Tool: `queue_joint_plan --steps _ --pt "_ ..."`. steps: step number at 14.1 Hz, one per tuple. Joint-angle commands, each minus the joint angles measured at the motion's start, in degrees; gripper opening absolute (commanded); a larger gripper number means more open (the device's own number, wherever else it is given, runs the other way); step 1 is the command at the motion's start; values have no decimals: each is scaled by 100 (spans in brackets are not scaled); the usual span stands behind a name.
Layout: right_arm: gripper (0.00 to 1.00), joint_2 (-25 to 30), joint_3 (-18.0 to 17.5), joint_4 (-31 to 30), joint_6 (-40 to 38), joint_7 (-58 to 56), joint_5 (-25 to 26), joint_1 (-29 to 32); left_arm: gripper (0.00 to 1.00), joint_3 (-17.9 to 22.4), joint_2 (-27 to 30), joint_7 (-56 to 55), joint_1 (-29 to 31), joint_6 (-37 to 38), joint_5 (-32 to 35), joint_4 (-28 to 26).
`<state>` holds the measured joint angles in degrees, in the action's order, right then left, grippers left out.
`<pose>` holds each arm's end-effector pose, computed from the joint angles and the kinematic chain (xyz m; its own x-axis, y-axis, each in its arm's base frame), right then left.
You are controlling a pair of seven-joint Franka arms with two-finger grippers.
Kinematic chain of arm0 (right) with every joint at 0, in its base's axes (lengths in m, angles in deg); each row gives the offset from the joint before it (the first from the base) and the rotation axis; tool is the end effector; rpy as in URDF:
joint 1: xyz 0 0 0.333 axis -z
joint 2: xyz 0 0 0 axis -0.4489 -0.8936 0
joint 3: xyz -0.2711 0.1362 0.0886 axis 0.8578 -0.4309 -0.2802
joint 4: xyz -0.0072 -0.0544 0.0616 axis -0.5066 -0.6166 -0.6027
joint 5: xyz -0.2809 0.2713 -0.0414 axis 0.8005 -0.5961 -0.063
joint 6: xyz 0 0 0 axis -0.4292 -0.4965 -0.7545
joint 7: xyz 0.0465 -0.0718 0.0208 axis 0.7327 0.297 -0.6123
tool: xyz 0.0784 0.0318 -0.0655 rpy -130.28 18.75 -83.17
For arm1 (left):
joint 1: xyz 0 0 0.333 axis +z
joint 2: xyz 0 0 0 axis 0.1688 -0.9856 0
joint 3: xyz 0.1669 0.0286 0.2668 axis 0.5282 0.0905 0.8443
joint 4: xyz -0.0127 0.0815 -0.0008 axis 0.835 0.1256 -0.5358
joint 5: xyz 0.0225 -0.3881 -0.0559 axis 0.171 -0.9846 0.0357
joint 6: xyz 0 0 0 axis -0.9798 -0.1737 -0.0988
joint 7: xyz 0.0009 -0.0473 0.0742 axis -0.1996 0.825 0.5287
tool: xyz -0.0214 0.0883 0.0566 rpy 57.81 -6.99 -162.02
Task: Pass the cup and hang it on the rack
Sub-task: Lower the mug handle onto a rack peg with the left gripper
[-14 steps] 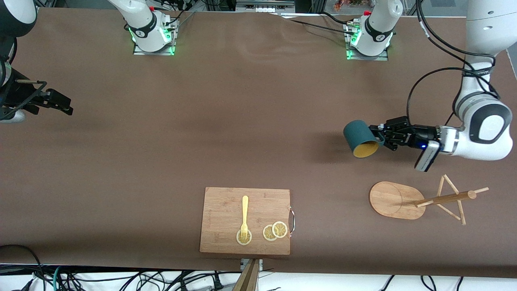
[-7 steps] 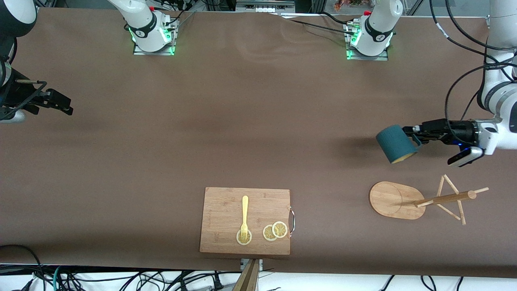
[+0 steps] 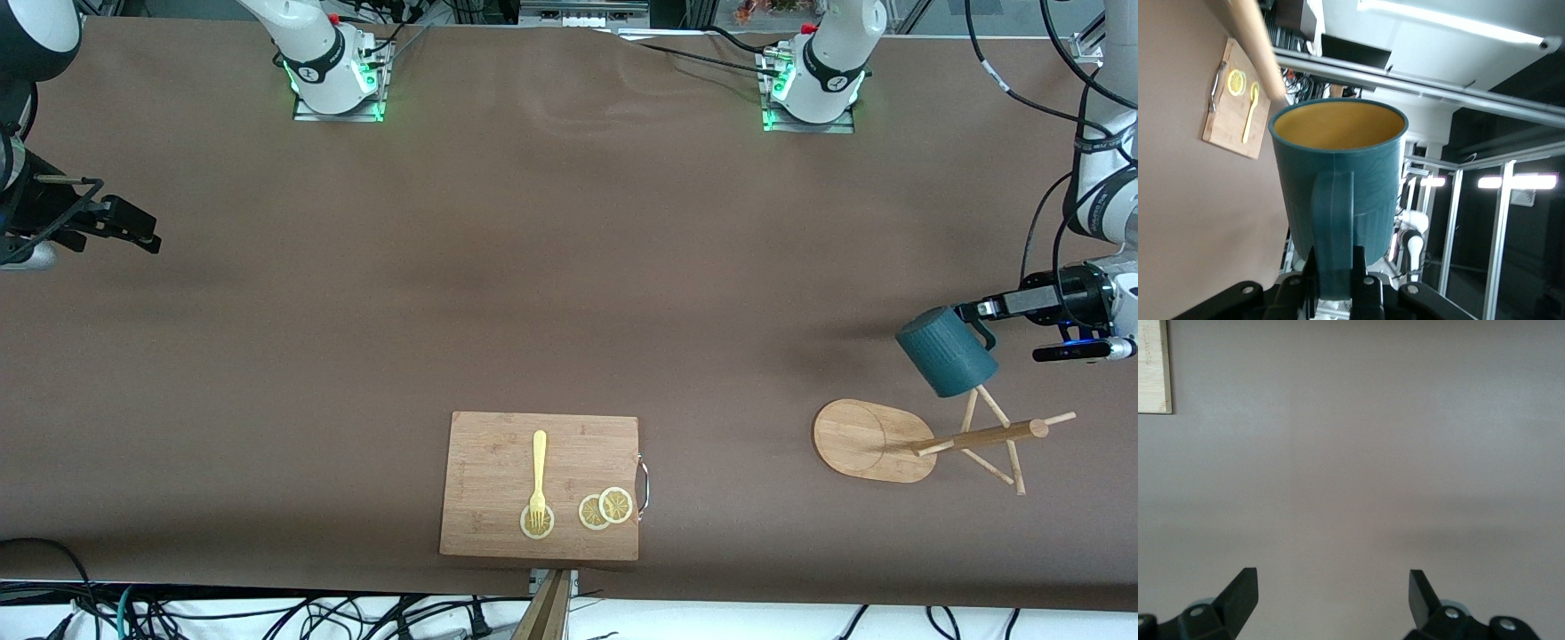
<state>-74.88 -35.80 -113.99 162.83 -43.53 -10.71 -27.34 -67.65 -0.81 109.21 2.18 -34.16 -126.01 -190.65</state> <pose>0.5691 -0.0258 0.5615 1.0000 -0.0010 0.0049 -0.0011 -0.9997 0.0228 0.5798 0.1885 0.2947 0.9563 0.2149 -0.1983 0.1839 0.0849 0.9793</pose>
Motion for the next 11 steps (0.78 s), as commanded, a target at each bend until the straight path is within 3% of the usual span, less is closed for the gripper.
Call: queue_joint_plan --steps 1,11 --pt "100 -35 16 102 -39 66 -73 -13 0 -45 -211 -56 102 98 -296 -12" --pt "100 -35 16 85 -66 66 -81 -13 0 -36 -888 -21 260 493 -1228 243"
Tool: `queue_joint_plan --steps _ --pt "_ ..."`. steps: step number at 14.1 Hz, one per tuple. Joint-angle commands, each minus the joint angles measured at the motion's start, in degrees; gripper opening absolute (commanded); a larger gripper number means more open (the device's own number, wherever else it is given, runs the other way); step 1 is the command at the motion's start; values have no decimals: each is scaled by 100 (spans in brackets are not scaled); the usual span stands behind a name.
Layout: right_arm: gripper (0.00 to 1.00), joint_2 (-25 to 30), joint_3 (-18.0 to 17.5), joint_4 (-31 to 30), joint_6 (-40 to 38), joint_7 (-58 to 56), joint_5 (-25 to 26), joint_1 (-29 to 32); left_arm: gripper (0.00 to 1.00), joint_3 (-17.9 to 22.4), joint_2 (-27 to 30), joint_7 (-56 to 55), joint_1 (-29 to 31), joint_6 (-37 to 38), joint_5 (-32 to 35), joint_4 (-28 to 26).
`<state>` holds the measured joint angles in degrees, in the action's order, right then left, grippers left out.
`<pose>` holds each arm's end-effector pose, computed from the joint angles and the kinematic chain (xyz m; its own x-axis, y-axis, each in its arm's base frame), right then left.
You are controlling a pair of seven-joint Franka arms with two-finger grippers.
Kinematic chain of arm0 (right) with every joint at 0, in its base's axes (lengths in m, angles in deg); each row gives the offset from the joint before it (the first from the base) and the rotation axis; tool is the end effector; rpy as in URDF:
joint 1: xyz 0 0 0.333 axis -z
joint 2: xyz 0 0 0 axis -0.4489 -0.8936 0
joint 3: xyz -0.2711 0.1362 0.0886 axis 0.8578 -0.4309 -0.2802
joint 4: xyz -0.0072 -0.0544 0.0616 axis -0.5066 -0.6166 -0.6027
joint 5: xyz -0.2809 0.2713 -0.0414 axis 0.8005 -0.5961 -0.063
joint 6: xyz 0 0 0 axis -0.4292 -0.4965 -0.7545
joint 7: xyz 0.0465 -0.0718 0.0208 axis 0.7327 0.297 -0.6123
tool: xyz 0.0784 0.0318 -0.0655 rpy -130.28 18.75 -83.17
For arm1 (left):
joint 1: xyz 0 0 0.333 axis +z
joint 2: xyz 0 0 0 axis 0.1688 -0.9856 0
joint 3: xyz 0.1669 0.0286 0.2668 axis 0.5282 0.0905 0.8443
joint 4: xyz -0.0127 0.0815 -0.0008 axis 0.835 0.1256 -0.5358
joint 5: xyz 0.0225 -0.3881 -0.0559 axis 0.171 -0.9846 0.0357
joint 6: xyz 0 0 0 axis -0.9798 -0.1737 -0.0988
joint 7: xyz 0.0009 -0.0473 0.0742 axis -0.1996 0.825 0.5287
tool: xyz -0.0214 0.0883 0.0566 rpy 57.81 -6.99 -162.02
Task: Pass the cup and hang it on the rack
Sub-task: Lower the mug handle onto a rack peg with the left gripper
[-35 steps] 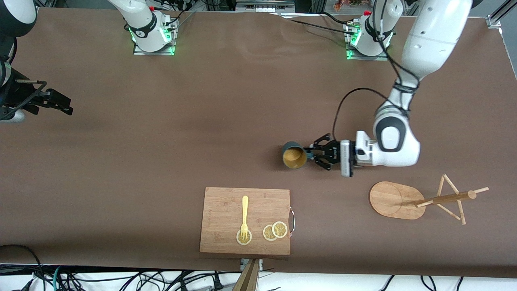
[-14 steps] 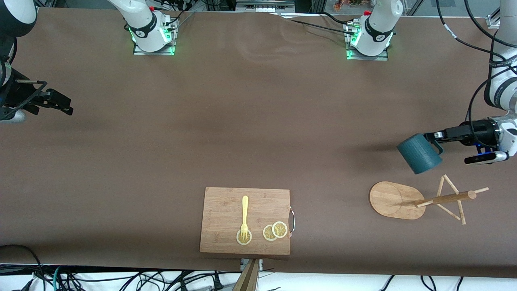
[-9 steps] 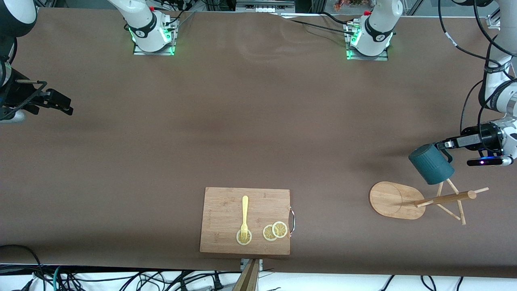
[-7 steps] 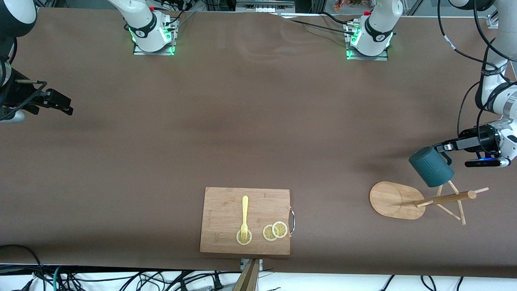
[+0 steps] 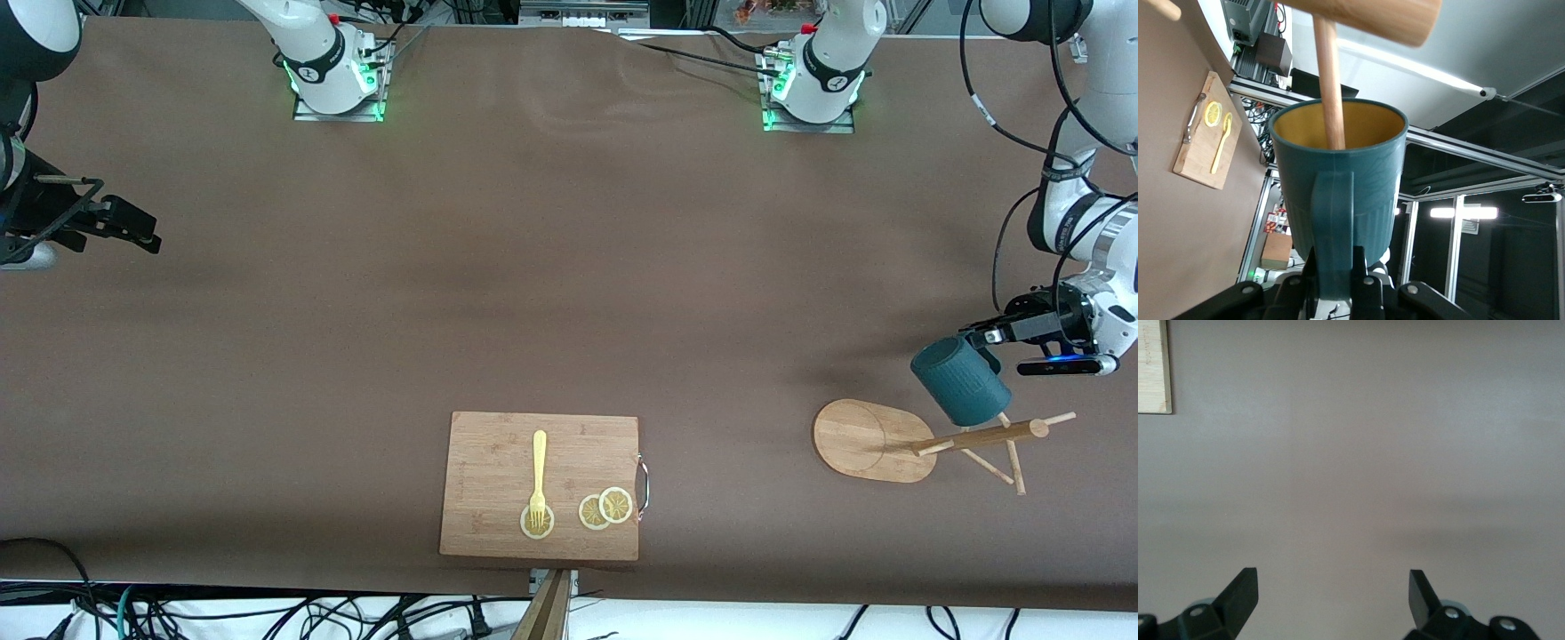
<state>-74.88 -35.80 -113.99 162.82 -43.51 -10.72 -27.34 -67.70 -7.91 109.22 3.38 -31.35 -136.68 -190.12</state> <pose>0.5691 -0.0258 0.5615 1.0000 -0.0014 0.0047 -0.0015 -0.9997 0.0227 0.5849 0.2013 0.2432 0.9241 0.2924 -0.2459 0.1734 0.2527 0.9519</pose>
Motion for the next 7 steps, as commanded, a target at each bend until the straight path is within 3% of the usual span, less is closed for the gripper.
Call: queue_joint_plan --steps 1,5,7 --pt "100 -34 16 85 -65 64 -81 -13 0 -31 -213 -13 157 256 -178 189" --pt "100 62 8 -55 -92 38 -168 -13 0 -40 -634 -13 350 458 -292 628" --pt "100 377 16 -501 48 20 -195 -13 0 -40 -749 -13 368 529 -424 673"
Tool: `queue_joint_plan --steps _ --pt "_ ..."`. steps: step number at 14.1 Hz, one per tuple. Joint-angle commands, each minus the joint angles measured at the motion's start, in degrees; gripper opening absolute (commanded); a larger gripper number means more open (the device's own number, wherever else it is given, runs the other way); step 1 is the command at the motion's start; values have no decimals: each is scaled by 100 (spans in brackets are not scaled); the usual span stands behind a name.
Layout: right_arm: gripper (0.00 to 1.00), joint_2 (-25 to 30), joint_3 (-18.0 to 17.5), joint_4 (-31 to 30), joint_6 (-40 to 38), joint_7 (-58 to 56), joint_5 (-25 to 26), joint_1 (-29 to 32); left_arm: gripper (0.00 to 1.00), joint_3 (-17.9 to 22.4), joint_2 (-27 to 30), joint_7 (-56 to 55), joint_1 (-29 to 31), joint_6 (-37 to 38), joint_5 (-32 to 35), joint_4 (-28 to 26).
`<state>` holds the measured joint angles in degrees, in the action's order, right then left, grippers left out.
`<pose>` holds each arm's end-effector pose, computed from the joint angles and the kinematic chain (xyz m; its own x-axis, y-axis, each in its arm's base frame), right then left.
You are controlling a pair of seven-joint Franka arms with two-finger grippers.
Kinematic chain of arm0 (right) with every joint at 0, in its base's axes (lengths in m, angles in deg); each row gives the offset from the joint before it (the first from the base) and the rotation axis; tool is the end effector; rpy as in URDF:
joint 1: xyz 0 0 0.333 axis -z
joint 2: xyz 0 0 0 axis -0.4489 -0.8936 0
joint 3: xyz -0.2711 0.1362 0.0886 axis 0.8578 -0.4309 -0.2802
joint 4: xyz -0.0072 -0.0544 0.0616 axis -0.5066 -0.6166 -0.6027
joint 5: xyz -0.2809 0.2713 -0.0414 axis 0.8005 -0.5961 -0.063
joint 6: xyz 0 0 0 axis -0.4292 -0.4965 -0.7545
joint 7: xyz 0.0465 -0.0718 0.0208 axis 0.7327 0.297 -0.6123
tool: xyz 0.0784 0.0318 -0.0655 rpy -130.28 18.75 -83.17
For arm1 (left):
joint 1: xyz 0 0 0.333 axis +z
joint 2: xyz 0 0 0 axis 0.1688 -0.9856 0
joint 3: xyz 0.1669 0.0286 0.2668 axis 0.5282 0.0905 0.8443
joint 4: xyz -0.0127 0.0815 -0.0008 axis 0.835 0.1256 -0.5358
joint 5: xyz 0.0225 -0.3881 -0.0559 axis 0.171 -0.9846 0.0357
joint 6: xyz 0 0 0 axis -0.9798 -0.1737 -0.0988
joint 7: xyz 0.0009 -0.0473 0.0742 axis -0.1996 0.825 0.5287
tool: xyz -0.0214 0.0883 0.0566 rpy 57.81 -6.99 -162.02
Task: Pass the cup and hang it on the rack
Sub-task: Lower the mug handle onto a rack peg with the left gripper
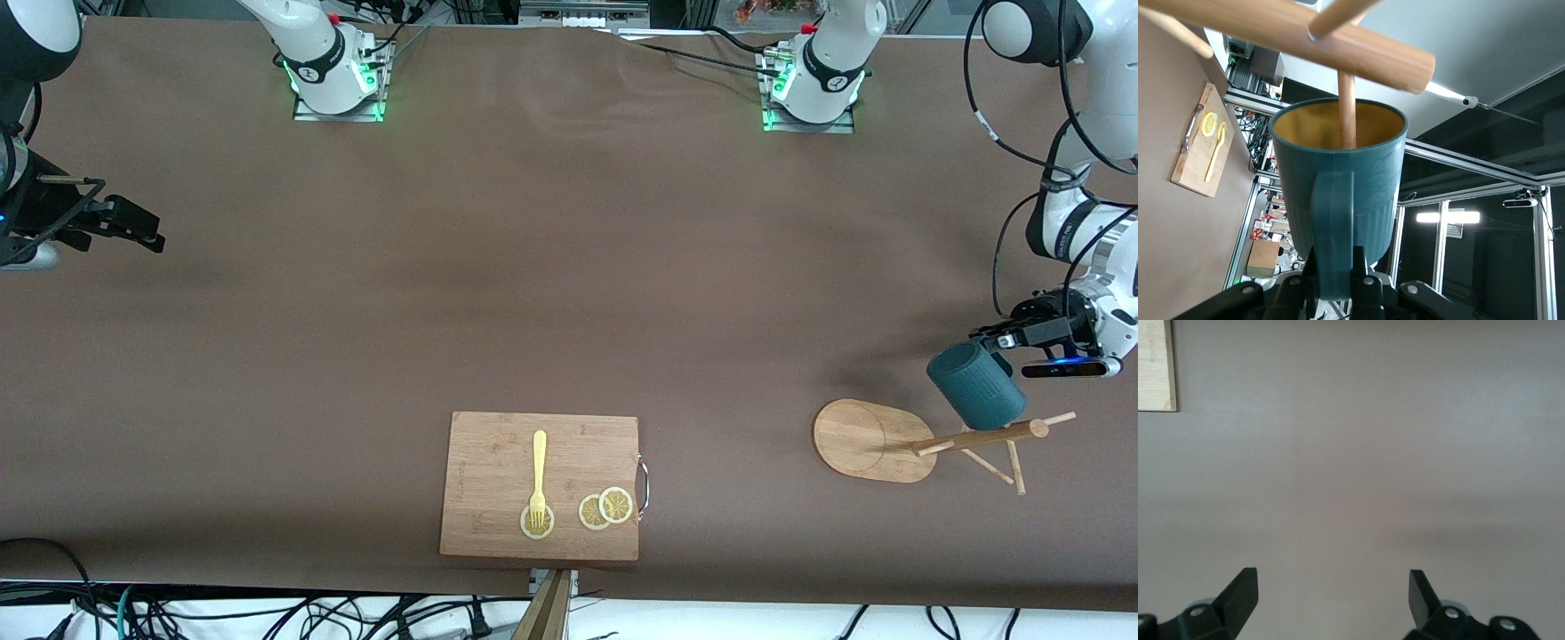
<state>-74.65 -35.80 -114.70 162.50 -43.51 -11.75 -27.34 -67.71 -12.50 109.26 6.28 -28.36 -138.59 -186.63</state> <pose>0.5665 -0.0241 0.5573 1.0000 -0.0044 -0.0085 -0.0043 -1.0000 0.0042 0.5831 0.2293 0.2219 0.9187 0.3076 -0.2477 0.1558 0.2941 0.9430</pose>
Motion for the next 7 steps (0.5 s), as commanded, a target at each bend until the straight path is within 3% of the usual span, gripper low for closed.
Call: queue_joint_plan --steps 1,3,5,7 --pt "100 582 8 -773 368 20 -91 -21 0 -39 -318 -9 79 231 -234 324" --pt "100 1022 16 -1459 905 20 -91 -13 0 -39 -370 -9 79 240 -242 333" --pt "100 1112 25 -1480 690 -41 -91 -13 1 -39 -449 -9 79 240 -321 333" --pt "100 1156 25 -1436 512 -129 -100 -13 13 -39 -493 -9 79 231 -330 333"
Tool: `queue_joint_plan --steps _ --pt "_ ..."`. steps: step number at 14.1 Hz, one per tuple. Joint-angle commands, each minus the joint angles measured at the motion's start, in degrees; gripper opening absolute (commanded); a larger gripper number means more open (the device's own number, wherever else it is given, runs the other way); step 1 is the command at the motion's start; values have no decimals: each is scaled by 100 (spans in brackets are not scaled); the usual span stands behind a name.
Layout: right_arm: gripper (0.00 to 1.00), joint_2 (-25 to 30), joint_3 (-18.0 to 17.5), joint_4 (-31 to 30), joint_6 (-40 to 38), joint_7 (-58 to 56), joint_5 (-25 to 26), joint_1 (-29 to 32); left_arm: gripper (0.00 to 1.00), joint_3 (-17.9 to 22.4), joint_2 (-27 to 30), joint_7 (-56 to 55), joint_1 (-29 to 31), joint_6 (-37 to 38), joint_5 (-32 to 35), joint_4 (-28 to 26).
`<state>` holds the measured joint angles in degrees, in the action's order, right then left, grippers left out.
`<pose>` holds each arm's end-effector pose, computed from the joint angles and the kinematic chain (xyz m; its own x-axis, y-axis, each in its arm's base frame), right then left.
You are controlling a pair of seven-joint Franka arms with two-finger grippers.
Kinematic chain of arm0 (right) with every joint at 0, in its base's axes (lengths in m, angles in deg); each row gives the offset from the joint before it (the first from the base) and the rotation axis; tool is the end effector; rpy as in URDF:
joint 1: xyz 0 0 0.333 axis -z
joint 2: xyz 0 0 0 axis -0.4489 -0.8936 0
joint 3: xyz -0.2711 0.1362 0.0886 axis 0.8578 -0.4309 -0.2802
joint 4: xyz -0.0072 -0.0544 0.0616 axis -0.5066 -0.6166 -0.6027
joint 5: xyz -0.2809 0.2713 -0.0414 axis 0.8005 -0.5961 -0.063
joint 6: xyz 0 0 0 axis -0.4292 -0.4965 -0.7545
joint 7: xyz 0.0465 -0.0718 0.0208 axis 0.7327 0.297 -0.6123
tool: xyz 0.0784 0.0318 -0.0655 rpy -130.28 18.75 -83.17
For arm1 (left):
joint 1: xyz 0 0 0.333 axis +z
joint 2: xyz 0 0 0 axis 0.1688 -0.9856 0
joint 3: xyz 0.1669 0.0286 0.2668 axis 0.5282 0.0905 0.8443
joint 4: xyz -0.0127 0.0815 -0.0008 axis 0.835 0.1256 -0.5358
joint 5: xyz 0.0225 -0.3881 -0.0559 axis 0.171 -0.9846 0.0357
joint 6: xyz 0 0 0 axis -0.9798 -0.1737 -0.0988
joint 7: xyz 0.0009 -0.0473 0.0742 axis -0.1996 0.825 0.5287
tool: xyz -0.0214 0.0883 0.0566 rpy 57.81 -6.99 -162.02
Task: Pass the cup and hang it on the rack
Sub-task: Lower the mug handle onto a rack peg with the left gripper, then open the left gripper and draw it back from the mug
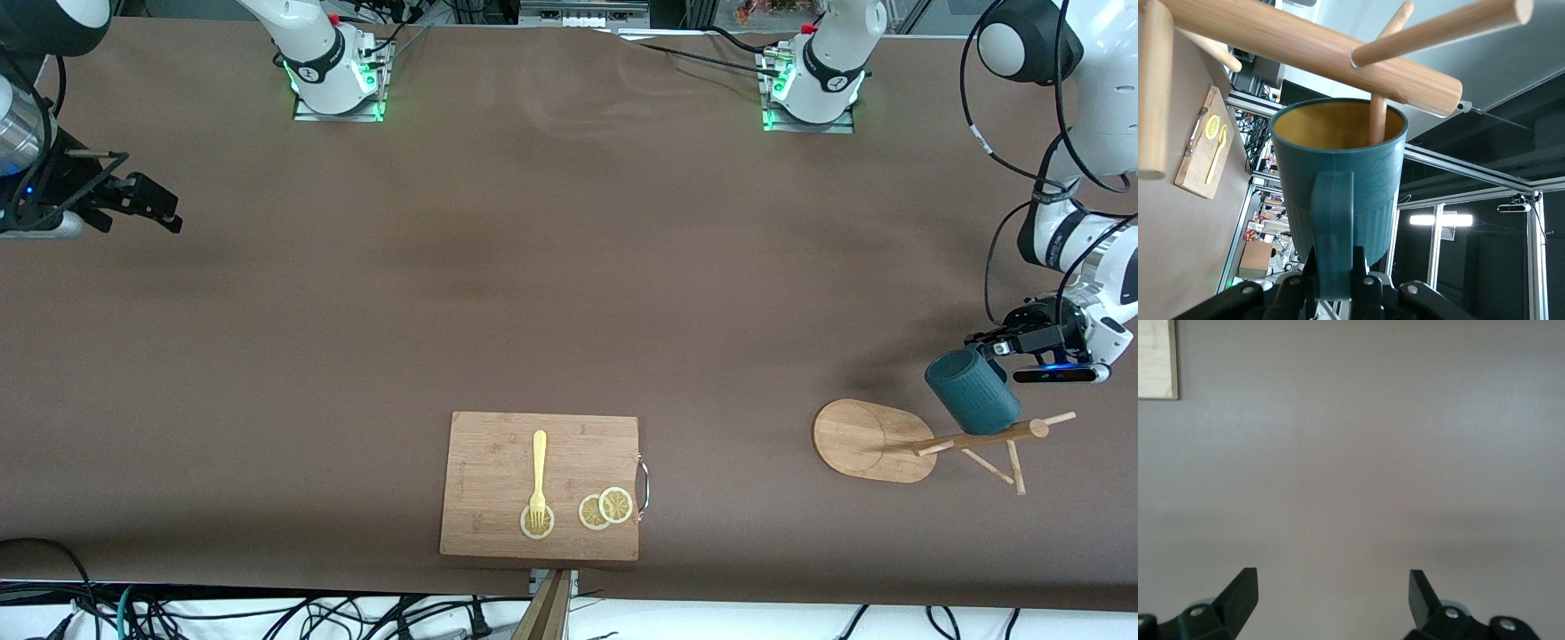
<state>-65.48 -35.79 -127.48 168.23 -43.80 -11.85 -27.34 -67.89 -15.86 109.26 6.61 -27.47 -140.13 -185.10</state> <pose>0.5195 -0.0236 0.5457 0.9996 0.0008 0.0286 0.0009 -1.0000 -0.0047 0.5843 0.2309 0.1977 0.9129 0.3074 -0.2684 0.1664 0.3201 0.9326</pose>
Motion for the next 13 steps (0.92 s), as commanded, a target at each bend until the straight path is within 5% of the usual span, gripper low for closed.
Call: queue_joint_plan --steps 1,3,4,5,9,13 --pt "100 221 15 -88 -79 -83 -99 -12 20 -21 -201 -9 46 142 -219 180" --pt "100 151 6 27 -131 -91 -99 -12 54 -12 -193 17 20 142 -185 171" --pt "100 99 6 141 -141 -109 -91 -21 93 -12 -184 218 11 151 -141 171" --pt "100 89 -3 290 -262 -101 -82 -30 100 -12 -175 516 -15 177 -89 163" --pt "100 -130 15 1001 -1016 -100 -47 -12 100 5 26 650 2 151 858 162" --pt "100 -473 24 1618 -1424 -75 -99 -3 100 76 588 659 28 160 2764 180"
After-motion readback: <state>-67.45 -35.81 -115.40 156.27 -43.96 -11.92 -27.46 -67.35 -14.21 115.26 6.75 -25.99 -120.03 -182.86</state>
